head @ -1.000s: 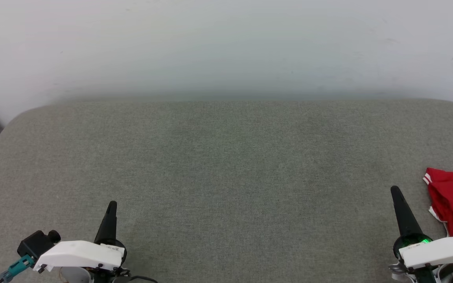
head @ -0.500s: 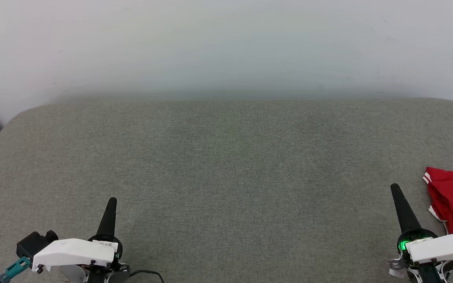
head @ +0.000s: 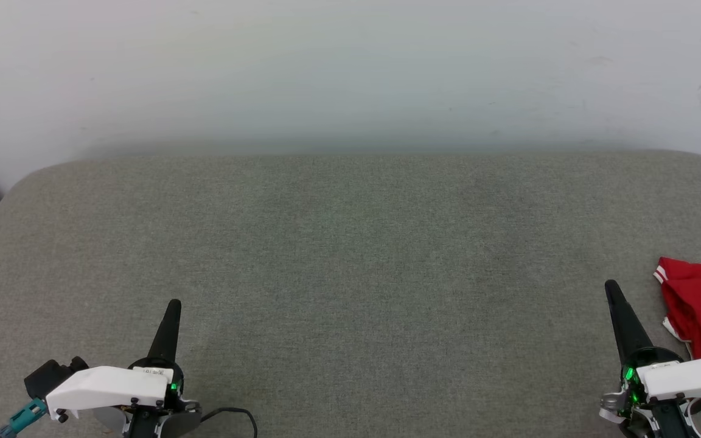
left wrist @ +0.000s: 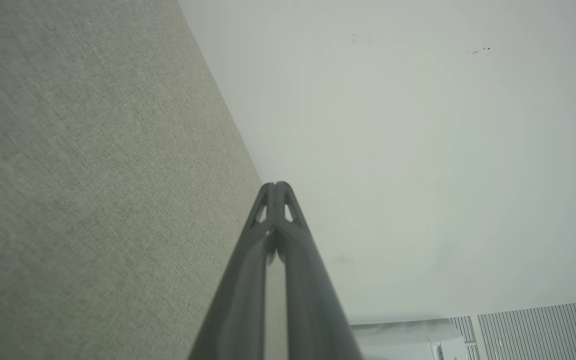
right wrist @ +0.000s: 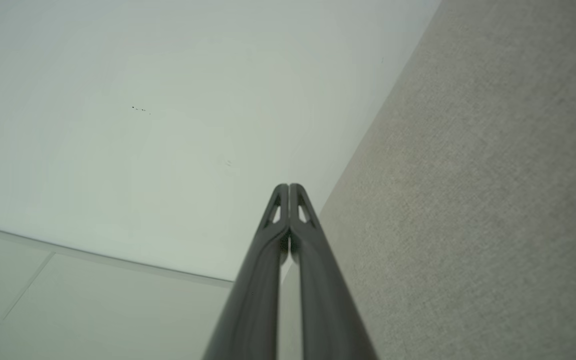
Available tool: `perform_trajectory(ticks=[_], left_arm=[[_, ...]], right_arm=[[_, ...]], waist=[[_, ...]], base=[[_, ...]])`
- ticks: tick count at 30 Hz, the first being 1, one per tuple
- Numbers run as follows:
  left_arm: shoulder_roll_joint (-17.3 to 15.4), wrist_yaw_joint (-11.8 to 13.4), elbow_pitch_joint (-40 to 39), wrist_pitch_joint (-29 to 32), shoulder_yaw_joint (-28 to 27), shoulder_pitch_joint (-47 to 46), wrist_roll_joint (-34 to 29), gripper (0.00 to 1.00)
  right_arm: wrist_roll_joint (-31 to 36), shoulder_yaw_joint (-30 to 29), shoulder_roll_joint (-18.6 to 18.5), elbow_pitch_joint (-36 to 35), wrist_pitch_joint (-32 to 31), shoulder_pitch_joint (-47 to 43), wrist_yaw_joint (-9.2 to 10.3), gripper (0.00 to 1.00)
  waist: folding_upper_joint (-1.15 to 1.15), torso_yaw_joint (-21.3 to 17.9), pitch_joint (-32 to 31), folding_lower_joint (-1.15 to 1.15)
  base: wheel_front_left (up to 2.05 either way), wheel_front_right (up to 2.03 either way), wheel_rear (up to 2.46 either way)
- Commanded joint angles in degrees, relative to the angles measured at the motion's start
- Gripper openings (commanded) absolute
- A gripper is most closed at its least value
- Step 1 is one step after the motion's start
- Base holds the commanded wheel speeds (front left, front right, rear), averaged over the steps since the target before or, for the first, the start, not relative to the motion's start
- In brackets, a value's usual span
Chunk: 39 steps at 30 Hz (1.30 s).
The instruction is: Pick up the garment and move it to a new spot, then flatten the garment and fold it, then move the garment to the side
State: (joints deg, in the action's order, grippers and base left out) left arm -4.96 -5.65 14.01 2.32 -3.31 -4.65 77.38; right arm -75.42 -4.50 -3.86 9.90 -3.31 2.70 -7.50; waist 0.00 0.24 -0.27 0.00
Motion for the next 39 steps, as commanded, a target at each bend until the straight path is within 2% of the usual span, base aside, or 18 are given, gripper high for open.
perform_trajectory(ticks=[1, 26, 39], left_arm=[[0.07, -0.51, -0.23, 0.37, -0.47, -1.01, 1.30, 0.00], [1.63, -1.63, -0.02, 3.34, -2.65, -1.68, 11.48, 0.00], [2.22, -2.00, 0.09, 4.42, -3.43, -1.85, 15.04, 0.00]], right_arm=[[-1.65, -0.14, -0.27, 0.18, -0.21, 1.28, 0.01, 0.00], [-13.83, -0.64, -0.01, 3.15, -1.76, 3.23, 0.01, 0.00], [-18.02, -0.89, 0.13, 4.23, -2.33, 3.85, 0.02, 0.00]], waist=[[0.00, -0.01, 0.02, 0.00], [0.00, -0.17, 0.32, 0.00], [0.00, -0.24, 0.45, 0.00]], base=[[0.00, 0.00, 0.00], [0.00, 0.00, 0.00], [0.00, 0.00, 0.00]])
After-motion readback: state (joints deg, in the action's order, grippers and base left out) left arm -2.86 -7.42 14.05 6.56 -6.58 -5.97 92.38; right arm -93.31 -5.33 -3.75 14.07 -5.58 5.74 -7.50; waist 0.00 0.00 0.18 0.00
